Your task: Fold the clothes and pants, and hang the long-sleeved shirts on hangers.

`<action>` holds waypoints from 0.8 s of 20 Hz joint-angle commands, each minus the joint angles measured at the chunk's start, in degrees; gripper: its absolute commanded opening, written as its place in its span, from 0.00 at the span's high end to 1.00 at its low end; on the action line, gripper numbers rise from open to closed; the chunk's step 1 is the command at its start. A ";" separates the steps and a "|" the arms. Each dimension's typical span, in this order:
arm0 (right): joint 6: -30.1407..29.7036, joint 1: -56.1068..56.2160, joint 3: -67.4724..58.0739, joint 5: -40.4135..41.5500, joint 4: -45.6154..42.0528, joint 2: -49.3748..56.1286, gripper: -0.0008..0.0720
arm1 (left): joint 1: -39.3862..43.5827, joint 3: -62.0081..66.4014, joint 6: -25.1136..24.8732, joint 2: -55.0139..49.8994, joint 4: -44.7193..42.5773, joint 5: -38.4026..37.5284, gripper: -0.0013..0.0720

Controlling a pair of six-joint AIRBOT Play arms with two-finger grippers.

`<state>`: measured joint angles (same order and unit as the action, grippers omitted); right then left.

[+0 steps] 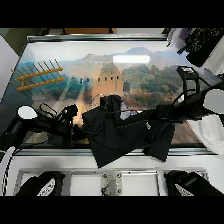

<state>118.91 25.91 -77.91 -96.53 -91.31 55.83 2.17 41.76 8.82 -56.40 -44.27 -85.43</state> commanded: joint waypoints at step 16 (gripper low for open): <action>-3.61 3.15 -0.13 8.24 -0.35 1.44 0.97 | 0.00 0.00 -1.53 -0.26 -0.52 -1.33 0.97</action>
<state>115.46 27.55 -77.97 -88.66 -92.82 57.25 2.17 41.76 7.25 -56.62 -44.53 -86.94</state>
